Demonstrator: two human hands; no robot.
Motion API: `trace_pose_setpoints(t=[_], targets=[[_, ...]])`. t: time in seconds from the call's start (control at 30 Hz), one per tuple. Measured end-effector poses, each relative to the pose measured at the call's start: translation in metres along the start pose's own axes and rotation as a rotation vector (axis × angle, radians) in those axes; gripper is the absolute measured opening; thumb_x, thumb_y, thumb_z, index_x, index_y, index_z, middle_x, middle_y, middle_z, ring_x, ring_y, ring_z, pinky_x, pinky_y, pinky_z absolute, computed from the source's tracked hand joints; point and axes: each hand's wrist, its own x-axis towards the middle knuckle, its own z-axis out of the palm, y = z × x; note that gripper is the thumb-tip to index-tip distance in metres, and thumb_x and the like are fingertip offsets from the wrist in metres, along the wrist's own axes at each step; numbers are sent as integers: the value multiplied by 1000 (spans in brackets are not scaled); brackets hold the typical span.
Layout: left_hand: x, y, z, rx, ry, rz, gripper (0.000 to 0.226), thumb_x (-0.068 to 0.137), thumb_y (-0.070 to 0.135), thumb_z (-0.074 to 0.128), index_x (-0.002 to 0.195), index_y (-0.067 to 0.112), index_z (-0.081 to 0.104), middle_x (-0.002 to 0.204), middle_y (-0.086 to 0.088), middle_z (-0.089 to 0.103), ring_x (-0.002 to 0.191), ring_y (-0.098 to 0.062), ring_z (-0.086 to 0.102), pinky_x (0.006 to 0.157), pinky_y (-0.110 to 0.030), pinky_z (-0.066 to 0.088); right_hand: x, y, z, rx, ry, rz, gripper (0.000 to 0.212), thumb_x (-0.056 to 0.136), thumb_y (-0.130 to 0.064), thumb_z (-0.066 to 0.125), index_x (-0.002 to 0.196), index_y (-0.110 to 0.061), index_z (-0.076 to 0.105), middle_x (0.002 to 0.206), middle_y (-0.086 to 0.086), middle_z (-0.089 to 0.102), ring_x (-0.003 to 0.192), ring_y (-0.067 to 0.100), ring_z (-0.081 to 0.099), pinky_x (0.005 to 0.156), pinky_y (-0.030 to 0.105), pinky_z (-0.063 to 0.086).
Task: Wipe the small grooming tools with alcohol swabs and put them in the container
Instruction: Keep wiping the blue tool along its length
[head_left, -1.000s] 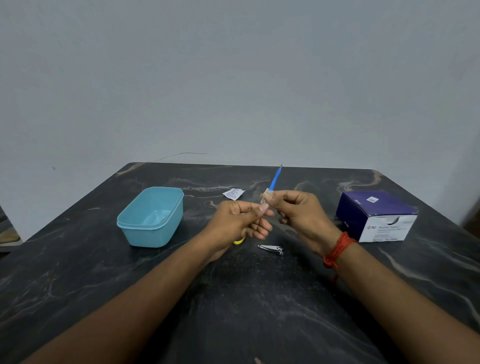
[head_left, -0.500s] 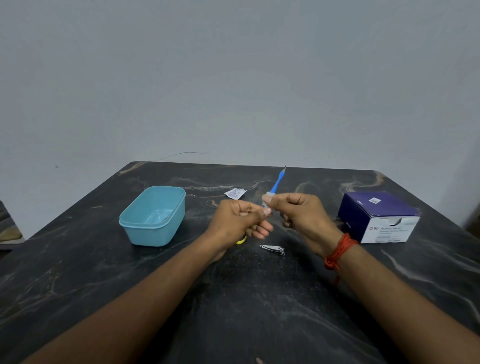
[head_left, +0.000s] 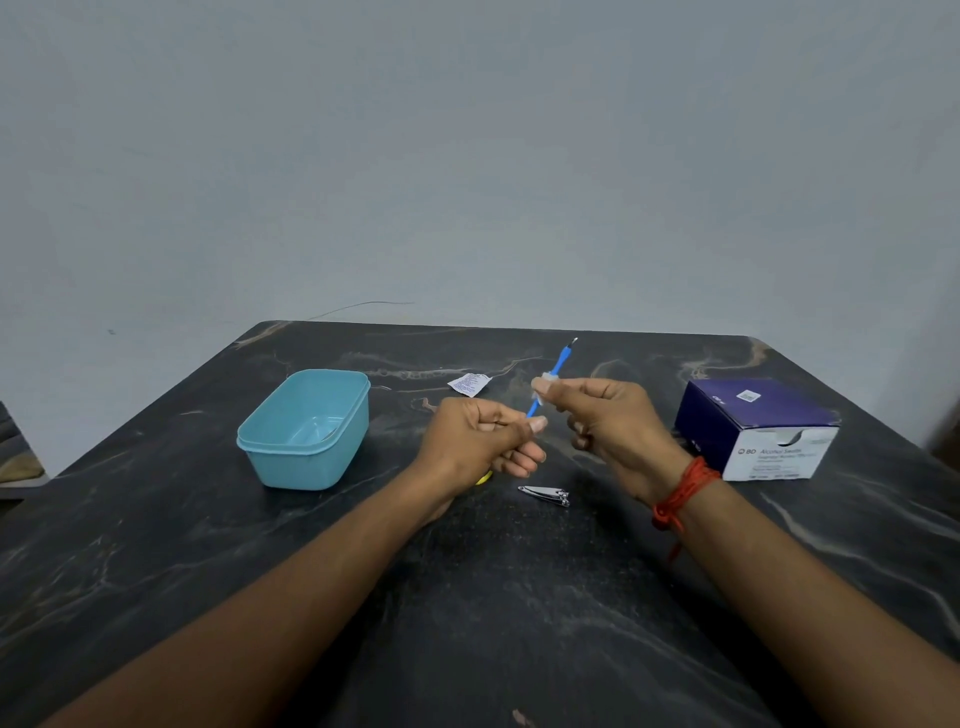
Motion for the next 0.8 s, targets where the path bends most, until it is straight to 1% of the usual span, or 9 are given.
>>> trace_pose_setpoints(t=[0.1, 0.23, 0.27, 0.37, 0.4, 0.47, 0.53, 0.63, 0.8], targets=[[0, 0, 0, 4, 4, -2, 20, 88, 11, 72, 95, -7, 70, 72, -15, 74, 56, -16, 68, 56, -22, 58, -2, 0, 1, -6, -21, 3, 23, 72, -30, 85, 87, -12, 81, 74, -6, 71, 55, 8, 36, 51, 25, 32], [0, 0, 1, 11, 10, -6, 19, 87, 11, 73, 95, -7, 70, 73, -17, 74, 56, -16, 68, 56, -22, 58, -1, -3, 1, 11, 44, -67, 20, 76, -27, 83, 88, -11, 80, 87, -6, 77, 50, -3, 52, 56, 24, 35], [0, 0, 1, 11, 14, -7, 20, 87, 11, 73, 94, -7, 70, 73, -17, 74, 56, -16, 68, 56, -22, 58, 0, -2, 1, 19, 52, -73, 20, 76, -28, 83, 87, -12, 80, 90, -6, 78, 51, -3, 53, 58, 24, 36], [0, 0, 1, 18, 32, -11, 19, 86, 10, 74, 93, -7, 70, 73, -17, 74, 55, -16, 69, 56, -22, 58, -1, 1, 1, 27, 7, -37, 22, 74, -29, 84, 88, -12, 81, 90, -4, 77, 54, 7, 37, 53, 25, 32], [0, 0, 0, 22, 35, -12, 18, 86, 10, 74, 92, -7, 70, 73, -17, 74, 55, -16, 69, 56, -22, 58, -1, 2, 3, 15, -16, -18, 23, 74, -28, 84, 88, -11, 81, 89, -2, 77, 54, 9, 34, 52, 25, 30], [0, -1, -1, 24, 34, -10, 16, 86, 9, 74, 91, -6, 70, 72, -17, 74, 55, -16, 69, 56, -23, 59, -3, 3, 5, -1, -37, -1, 22, 75, -24, 84, 89, -8, 80, 81, -4, 76, 52, 8, 34, 51, 25, 29], [0, 0, 0, 30, 36, -6, 16, 86, 8, 74, 91, -6, 70, 73, -19, 74, 54, -16, 69, 56, -23, 59, -3, 1, 5, -16, -13, -22, 19, 77, -21, 83, 89, -7, 79, 72, -9, 74, 47, 2, 40, 51, 24, 30], [0, 0, 2, 33, 50, 2, 19, 86, 7, 74, 92, -10, 69, 73, -20, 73, 53, -16, 68, 55, -23, 58, -1, 1, 5, -11, 34, -62, 18, 77, -22, 82, 88, -8, 80, 68, -11, 72, 44, -2, 47, 52, 24, 31], [1, -3, 1, 55, 86, 5, 13, 84, 7, 77, 85, -4, 70, 74, -21, 74, 55, -17, 69, 56, -24, 59, -2, 7, 8, 25, 5, -3, 18, 76, -25, 84, 83, -9, 79, 61, -9, 67, 51, 10, 33, 51, 27, 26]])
